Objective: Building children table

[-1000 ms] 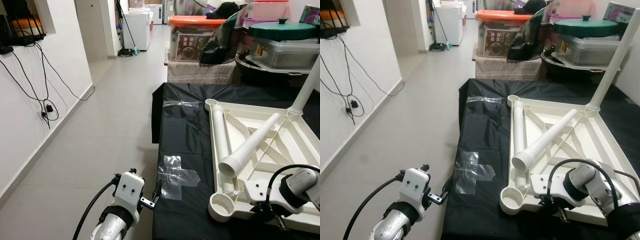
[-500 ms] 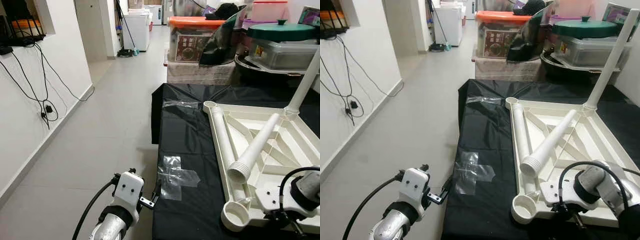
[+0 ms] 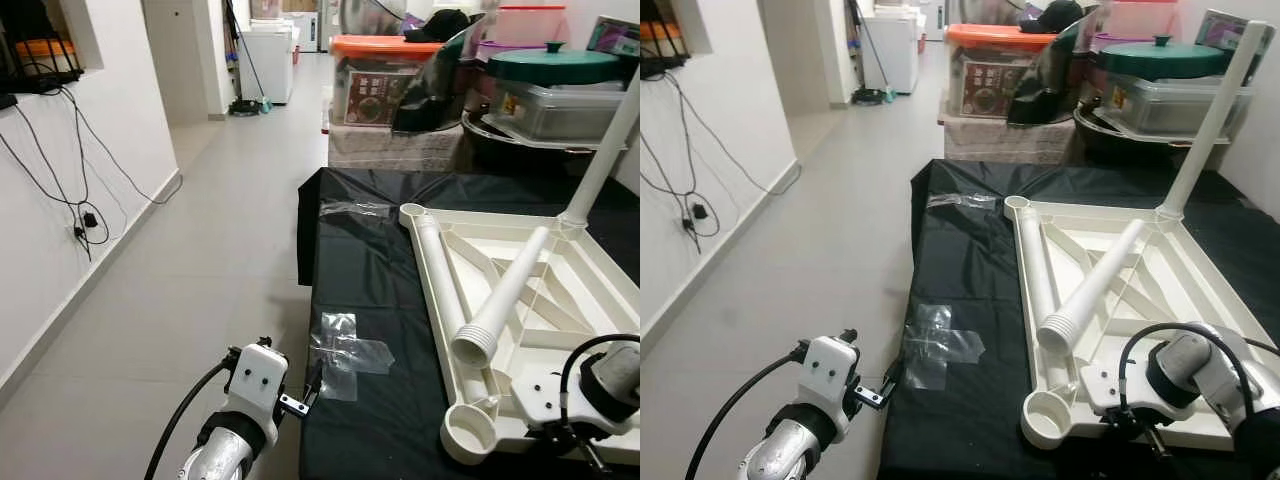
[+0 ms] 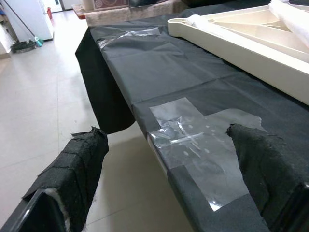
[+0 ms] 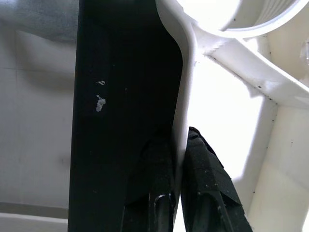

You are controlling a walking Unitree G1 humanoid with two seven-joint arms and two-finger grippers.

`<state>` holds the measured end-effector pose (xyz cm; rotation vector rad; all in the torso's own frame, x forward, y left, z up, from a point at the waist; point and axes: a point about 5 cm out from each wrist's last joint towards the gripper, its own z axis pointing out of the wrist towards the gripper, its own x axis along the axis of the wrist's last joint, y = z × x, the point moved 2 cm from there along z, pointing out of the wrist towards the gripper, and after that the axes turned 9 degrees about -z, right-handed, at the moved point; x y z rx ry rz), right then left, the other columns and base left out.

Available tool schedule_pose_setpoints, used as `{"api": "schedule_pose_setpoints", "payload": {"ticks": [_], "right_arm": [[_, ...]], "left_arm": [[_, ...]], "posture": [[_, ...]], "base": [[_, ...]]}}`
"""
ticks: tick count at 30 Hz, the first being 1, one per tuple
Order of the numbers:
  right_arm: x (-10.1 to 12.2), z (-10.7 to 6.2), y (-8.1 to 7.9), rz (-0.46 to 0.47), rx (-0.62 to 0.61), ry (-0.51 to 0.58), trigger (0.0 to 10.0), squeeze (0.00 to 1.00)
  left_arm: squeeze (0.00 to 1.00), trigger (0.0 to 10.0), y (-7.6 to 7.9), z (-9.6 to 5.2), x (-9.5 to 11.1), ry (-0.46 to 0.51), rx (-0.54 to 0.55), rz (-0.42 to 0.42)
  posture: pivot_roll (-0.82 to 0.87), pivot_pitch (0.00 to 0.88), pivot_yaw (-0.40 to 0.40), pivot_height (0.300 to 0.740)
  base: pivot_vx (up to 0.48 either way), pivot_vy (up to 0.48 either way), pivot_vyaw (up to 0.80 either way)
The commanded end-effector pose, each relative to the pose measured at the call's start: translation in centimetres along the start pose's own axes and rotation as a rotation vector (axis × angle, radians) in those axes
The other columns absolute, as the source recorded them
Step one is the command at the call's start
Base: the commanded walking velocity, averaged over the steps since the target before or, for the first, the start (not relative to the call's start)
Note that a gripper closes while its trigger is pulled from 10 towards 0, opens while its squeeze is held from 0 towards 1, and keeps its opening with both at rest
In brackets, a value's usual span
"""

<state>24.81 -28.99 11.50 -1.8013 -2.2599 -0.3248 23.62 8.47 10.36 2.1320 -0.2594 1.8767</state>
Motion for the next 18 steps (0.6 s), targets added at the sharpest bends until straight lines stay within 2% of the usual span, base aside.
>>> {"api": "schedule_pose_setpoints", "payload": {"ticks": [1, 2, 3, 4, 10, 11, 12, 13, 14, 15, 18], "right_arm": [[1.5, 2.5, -0.5, -0.096, 0.095, 0.058, 10.0, 0.0], [1.5, 2.4, -0.4, -0.099, 0.088, 0.06, 10.0, 0.41], [1.5, 2.4, -0.4, -0.099, 0.088, 0.06, 10.0, 0.41], [1.5, 2.3, -0.4, -0.104, 0.092, 0.066, 10.0, 1.0], [1.2, 1.1, -0.1, -0.074, 0.102, 0.061, 10.0, 1.0], [1.1, 0.7, 0.2, -0.07, 0.09, 0.055, 10.0, 0.93], [1.1, 0.7, 0.2, -0.07, 0.09, 0.055, 10.0, 0.93], [1.1, 0.4, 0.4, -0.068, 0.076, 0.049, 10.0, 0.64], [1.1, 0.4, 0.4, -0.068, 0.076, 0.049, 10.0, 0.64], [1.0, -0.1, 0.6, -0.051, 0.07, 0.044, 10.0, 0.0], [1.0, -0.1, 0.6, -0.051, 0.07, 0.044, 10.0, 0.0]], "left_arm": [[0.0, 10.0, 0.0, -0.1, -0.2, -0.012, -0.003, -0.003], [0.0, 10.0, 0.0, -0.1, -0.2, -0.011, -0.004, -0.003], [0.0, 10.0, 0.0, -0.1, -0.2, -0.011, -0.004, -0.003], [0.0, 10.0, 0.0, -0.2, -0.2, -0.012, -0.004, -0.004], [0.0, 10.0, 0.0, 0.0, -0.1, -0.012, -0.003, -0.005], [0.0, 10.0, 0.0, 0.0, -0.1, -0.011, -0.003, -0.005], [0.0, 10.0, 0.0, 0.0, -0.1, -0.011, -0.003, -0.005], [0.0, 10.0, 0.0, 0.0, -0.1, -0.012, -0.003, -0.005], [0.0, 10.0, 0.0, 0.0, -0.1, -0.012, -0.003, -0.005], [0.0, 10.0, 0.0, 0.0, -0.1, -0.011, -0.003, -0.006], [0.0, 10.0, 0.0, 0.0, -0.1, -0.011, -0.003, -0.006]], "posture": [[0.05, 0.0, -0.047, 0.74], [0.05, 0.0, -0.05, 0.74], [0.05, 0.0, -0.05, 0.74], [0.05, 0.0, -0.046, 0.74], [0.04, 0.0, -0.052, 0.74], [0.04, 0.0, -0.053, 0.74], [0.04, 0.0, -0.053, 0.74], [0.04, 0.0, -0.053, 0.74], [0.04, 0.0, -0.053, 0.74], [0.04, 0.0, -0.052, 0.74], [0.04, 0.0, -0.052, 0.74]], "base": [[0.0, 0.0, 0.0], [0.0, 0.0, 0.0], [0.0, 0.0, 0.0], [0.0, 0.0, 0.0], [0.0, 0.0, 0.0], [0.0, 0.0, 0.0], [0.0, 0.0, 0.0], [0.0, 0.0, 0.0], [0.0, 0.0, 0.0], [0.0, 0.0, 0.0], [0.0, 0.0, 0.0]]}}
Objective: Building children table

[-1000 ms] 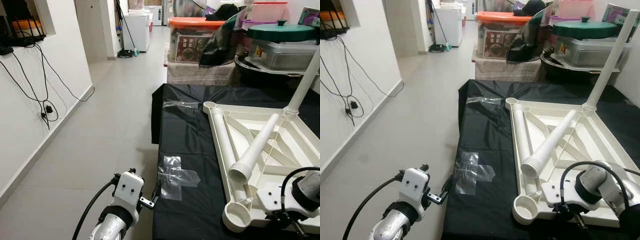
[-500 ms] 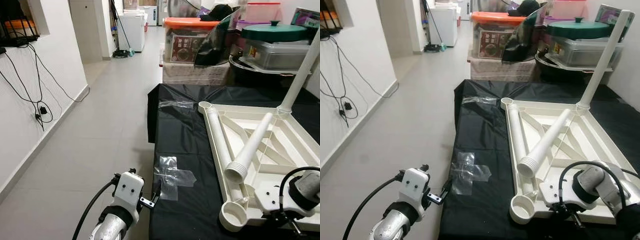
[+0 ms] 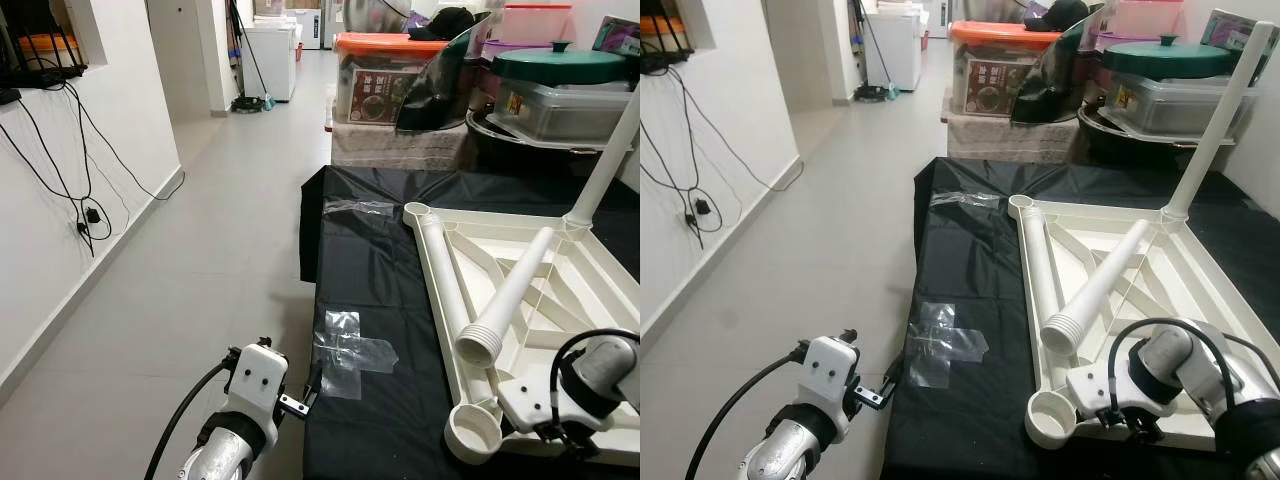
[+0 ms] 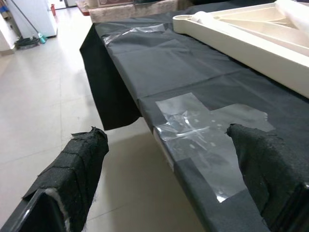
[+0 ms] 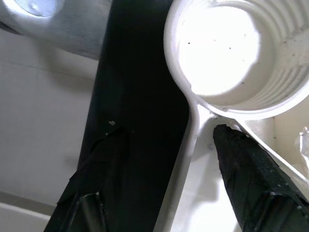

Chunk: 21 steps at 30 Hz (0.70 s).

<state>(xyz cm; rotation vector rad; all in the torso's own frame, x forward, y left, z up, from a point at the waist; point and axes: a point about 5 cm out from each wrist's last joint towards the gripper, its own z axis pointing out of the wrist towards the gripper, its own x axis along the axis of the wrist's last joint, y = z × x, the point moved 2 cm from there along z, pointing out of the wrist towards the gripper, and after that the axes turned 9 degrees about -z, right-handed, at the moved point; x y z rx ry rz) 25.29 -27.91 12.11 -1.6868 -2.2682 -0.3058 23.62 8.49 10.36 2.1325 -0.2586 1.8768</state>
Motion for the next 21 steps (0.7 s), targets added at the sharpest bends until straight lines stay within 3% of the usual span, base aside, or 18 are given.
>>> {"api": "schedule_pose_setpoints", "payload": {"ticks": [1, 5, 9, 10, 12, 13, 15, 16, 21], "right_arm": [[0.0, -0.3, 0.2, 0.004, -0.001, -0.008, 10.0, 0.0], [0.4, -3.4, 1.5, -0.029, -0.084, -0.017, 10.0, 0.0], [0.5, -4.1, 1.8, -0.034, -0.104, -0.019, 10.0, 0.0], [0.7, -6.1, 2.3, -0.051, -0.155, -0.035, 10.0, 0.0], [0.7, -6.1, 2.3, -0.051, -0.155, -0.035, 10.0, 0.0], [1.9, -10.1, 3.7, -0.064, -0.305, 0.007, 10.0, 0.0], [1.9, -10.1, 3.7, -0.064, -0.305, 0.007, 10.0, 0.0], [2.7, -11.7, 4.2, -0.068, -0.377, 0.063, 10.0, 0.0], [4.3, -13.7, 4.6, -0.078, -0.467, 0.191, 10.0, 0.0]], "left_arm": [[0.0, 10.0, 0.0, 0.1, -0.1, -0.01, -0.003, -0.006], [0.0, 10.0, 0.0, 0.1, -0.1, -0.009, -0.003, -0.005], [0.0, 10.0, 0.0, 0.2, -0.1, -0.009, -0.002, -0.005], [0.0, 10.0, -0.1, 0.2, -0.1, -0.009, -0.002, -0.005], [0.0, 10.0, -0.1, 0.2, -0.1, -0.009, -0.002, -0.005], [0.0, 10.0, -0.1, 0.3, -0.2, -0.009, -0.003, -0.003], [0.0, 10.0, -0.1, 0.3, -0.2, -0.009, -0.003, -0.003], [0.0, 10.0, -0.2, 0.4, -0.2, -0.008, -0.003, -0.002], [0.0, 10.0, -0.3, 0.5, -0.2, -0.008, -0.003, 0.001]], "posture": [[0.04, 0.0, -0.052, 0.74], [0.04, 0.0, -0.05, 0.74], [0.04, 0.0, -0.05, 0.74], [0.03, 0.0, -0.047, 0.74], [0.03, 0.0, -0.047, 0.74], [0.03, 0.0, -0.043, 0.74], [0.03, 0.0, -0.043, 0.74], [0.03, 0.0, -0.045, 0.74], [0.03, 0.0, -0.041, 0.74]], "base": [[0.0, 0.0, 0.0], [0.0, 0.0, 0.0], [0.0, 0.0, 0.0], [0.0, 0.0, 0.0], [0.0, 0.0, 0.0], [0.0, 0.0, 0.0], [0.0, 0.0, 0.0], [0.0, 0.0, 0.0], [0.0, 0.0, 0.0]]}}
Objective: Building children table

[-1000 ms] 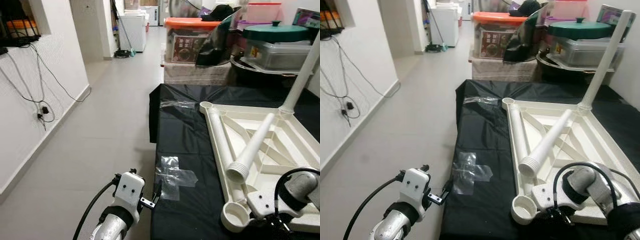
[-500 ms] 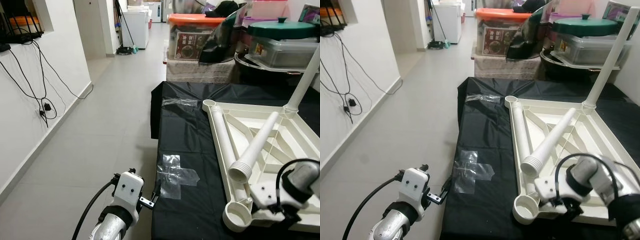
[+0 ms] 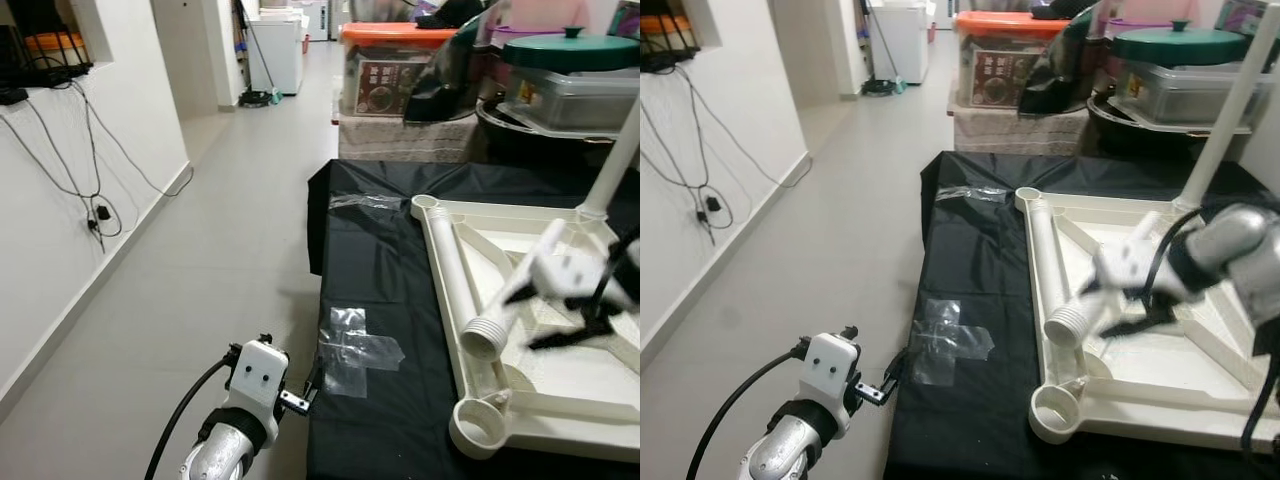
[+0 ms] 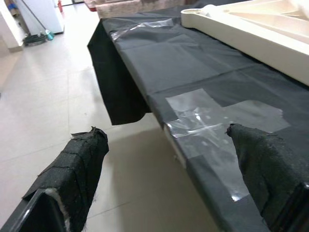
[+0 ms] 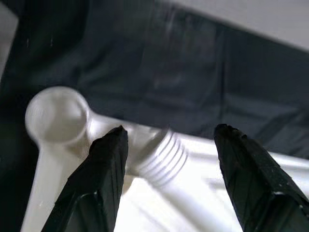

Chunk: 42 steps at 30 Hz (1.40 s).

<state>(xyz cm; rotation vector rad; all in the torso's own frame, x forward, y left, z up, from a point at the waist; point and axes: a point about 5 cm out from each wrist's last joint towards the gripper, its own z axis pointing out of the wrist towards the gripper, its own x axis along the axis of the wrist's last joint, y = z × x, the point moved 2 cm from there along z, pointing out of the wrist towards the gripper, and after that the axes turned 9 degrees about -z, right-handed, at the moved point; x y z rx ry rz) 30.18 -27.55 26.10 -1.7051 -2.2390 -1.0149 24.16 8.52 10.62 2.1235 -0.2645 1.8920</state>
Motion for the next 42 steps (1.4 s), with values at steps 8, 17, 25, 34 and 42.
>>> {"api": "schedule_pose_setpoints", "payload": {"ticks": [8, 17, 25, 34, 42], "right_arm": [[2.6, -0.2, 3.2, 0.129, -0.208, 0.325, 10.0, 0.0], [2.3, 5.1, 7.7, 0.422, -0.829, 0.467, 10.0, 0.0], [4.1, 8.4, 7.5, 0.633, -1.103, 0.576, 10.0, 0.0], [7.3, 10.6, 6.6, 0.655, -1.213, 0.648, 10.0, 0.0], [8.8, 12.4, 5.1, 0.604, -1.154, 0.646, 10.0, 0.0]], "left_arm": [[0.0, 10.0, -0.2, 0.1, -0.5, -0.017, -0.003, -0.003], [0.0, 10.0, -0.4, 0.2, -0.5, -0.011, -0.002, 0.035], [0.0, 10.0, -0.5, 0.3, -0.7, -0.021, -0.002, 0.04], [0.0, 10.0, -0.8, 0.4, -0.7, -0.016, 0.008, 0.026], [0.0, 10.0, -0.8, 0.4, -0.7, -0.016, 0.002, 0.025]], "posture": [[0.03, 0.0, -0.037, 0.74], [0.05, 0.0, -0.035, 0.74], [0.05, 0.0, -0.03, 0.74], [0.05, 0.0, -0.026, 0.74], [0.06, 0.0, -0.03, 0.74]], "base": [[0.0, 0.0, 0.0], [0.0, -0.137, 0.0], [0.0, -0.47, 0.0], [-0.027, -0.249, 0.0], [0.0, 0.0, 0.0]]}}
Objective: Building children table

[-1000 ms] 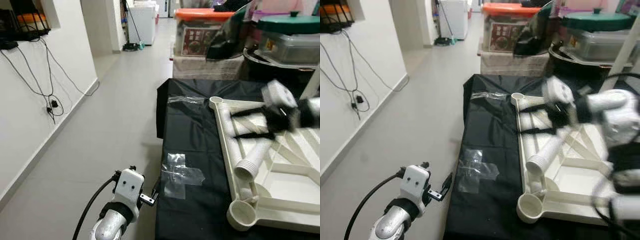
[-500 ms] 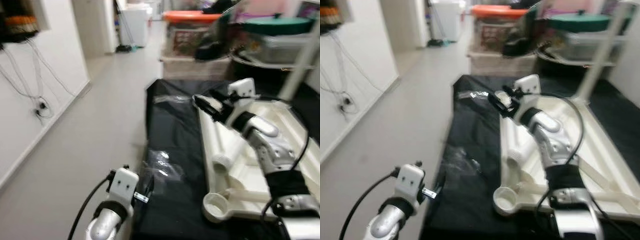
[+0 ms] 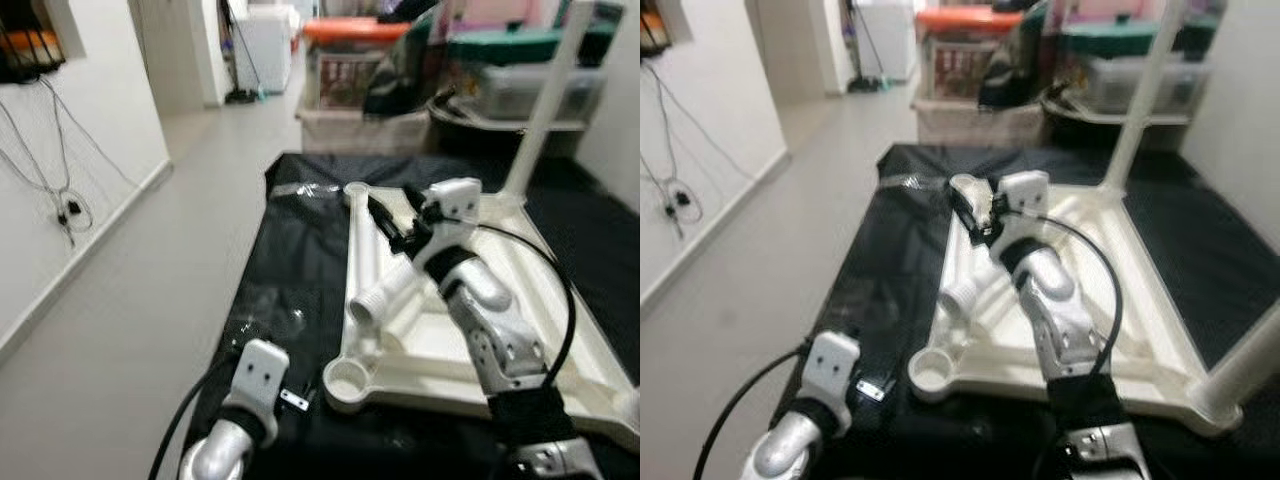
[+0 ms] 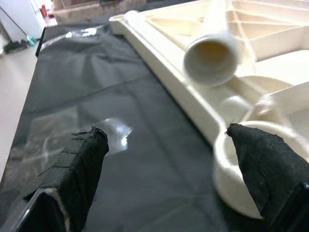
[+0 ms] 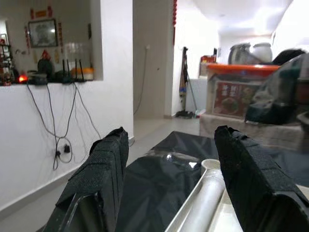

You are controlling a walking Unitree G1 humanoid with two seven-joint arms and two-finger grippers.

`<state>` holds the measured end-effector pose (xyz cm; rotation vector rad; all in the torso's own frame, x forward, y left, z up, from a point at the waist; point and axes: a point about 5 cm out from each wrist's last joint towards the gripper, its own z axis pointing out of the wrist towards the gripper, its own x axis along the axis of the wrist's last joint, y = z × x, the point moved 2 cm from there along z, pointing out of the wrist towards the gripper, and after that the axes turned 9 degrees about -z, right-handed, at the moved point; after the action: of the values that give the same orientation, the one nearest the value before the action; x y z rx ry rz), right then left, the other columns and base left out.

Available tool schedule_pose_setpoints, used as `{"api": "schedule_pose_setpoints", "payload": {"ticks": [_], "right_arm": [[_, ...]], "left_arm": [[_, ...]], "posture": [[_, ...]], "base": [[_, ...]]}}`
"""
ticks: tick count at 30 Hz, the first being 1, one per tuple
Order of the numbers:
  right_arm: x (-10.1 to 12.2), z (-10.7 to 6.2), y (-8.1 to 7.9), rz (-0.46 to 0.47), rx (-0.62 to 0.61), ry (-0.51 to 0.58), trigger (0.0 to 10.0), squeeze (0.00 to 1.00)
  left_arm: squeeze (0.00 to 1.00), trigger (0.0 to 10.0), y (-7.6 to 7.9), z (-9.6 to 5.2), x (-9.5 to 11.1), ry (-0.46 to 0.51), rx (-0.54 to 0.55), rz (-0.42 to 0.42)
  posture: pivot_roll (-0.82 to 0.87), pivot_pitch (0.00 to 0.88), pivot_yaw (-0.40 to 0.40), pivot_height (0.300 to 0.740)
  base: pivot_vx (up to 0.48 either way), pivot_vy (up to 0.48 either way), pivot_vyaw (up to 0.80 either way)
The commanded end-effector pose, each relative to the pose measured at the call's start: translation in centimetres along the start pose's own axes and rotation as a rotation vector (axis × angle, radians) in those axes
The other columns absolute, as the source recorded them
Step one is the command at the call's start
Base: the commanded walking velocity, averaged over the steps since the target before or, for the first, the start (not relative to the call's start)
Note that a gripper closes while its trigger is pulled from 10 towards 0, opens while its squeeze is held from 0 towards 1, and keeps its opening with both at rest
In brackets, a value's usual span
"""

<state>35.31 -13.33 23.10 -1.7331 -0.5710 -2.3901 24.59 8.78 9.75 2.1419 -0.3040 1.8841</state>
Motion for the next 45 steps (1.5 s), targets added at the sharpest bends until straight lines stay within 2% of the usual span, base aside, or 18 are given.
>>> {"api": "schedule_pose_setpoints", "payload": {"ticks": [1, 5, 8, 14, 17, 21, 24, 26, 28, 32, 40, 45], "right_arm": [[0.0, -0.1, -1.0, -0.016, 0.012, 0.004, 10.0, 0.0], [-0.5, -0.5, -1.0, -0.045, -0.062, -0.02, 10.0, 0.0], [-1.0, -1.1, -0.5, -0.072, -0.143, -0.047, 10.0, 0.0], [-1.4, -1.5, -0.5, -0.082, -0.201, -0.068, 10.0, 0.0], [-1.4, -1.6, -0.7, -0.079, -0.201, -0.066, 10.0, 0.0], [-1.1, -1.8, -1.1, -0.083, -0.206, -0.06, 10.0, 0.0], [-1.1, -1.8, -1.1, -0.083, -0.206, -0.06, 10.0, 0.0], [-0.8, -1.9, -1.1, -0.084, -0.221, -0.054, 10.0, 0.0], [-0.8, -1.9, -1.1, -0.084, -0.221, -0.054, 10.0, 0.0], [-0.4, -2.0, -0.7, -0.091, -0.242, -0.046, 10.0, 0.0], [-0.2, -1.9, -0.2, -0.088, -0.254, -0.045, 10.0, 0.0], [-0.3, -1.8, -0.2, -0.084, -0.255, -0.049, 10.0, 0.0]], "left_arm": [[0.0, 10.0, -0.3, 0.0, 0.2, 0.005, 0.008, -0.002], [0.0, 10.0, -0.6, 0.2, 1.3, 0.046, 0.002, 0.012], [0.0, 10.0, -0.6, 0.9, 3.1, 0.096, -0.053, -0.05], [0.0, 10.0, 0.3, 2.3, 4.7, 0.119, -0.181, -0.131], [0.0, 10.0, 0.6, 2.8, 4.8, 0.111, -0.199, -0.156], [0.0, 10.0, 2.1, 3.9, 5.0, 0.076, -0.27, -0.215], [0.0, 10.0, 2.1, 3.9, 5.0, 0.076, -0.27, -0.215], [0.0, 10.0, 3.1, 4.6, 5.0, 0.054, -0.311, -0.249], [0.0, 10.0, 3.1, 4.6, 5.0, 0.054, -0.311, -0.249], [0.0, 10.0, 4.3, 5.5, 5.1, 0.033, -0.345, -0.297], [0.0, 10.0, 5.2, 6.3, 5.6, 0.031, -0.352, -0.312], [0.0, 10.0, 5.3, 6.6, 6.1, 0.039, -0.313, -0.307]], "posture": [[0.06, 0.0, -0.031, 0.74], [0.06, 0.0, -0.03, 0.74], [0.06, 0.0, -0.025, 0.74], [0.06, 0.0, -0.023, 0.74], [0.05, 0.0, -0.016, 0.74], [0.06, 0.0, -0.008, 0.74], [0.06, 0.0, -0.008, 0.74], [0.05, 0.0, 0.002, 0.74], [0.05, 0.0, 0.002, 0.74], [0.05, 0.023, 0.006, 0.74], [0.06, 0.04, 0.009, 0.74], [0.06, 0.044, 0.006, 0.74]], "base": [[0.0, 0.0, 0.0], [0.0, 0.0, 0.0], [0.0, 0.0, 0.0], [0.0, 0.0, 0.0], [0.0, 0.0, 0.0], [0.0, 0.0, 0.0], [0.0, 0.0, 0.0], [0.0, 0.0, 0.0], [0.0, 0.0, 0.0], [0.0, 0.0, 0.0], [0.0, 0.0, 0.0], [0.0, 0.0, 0.0]]}}
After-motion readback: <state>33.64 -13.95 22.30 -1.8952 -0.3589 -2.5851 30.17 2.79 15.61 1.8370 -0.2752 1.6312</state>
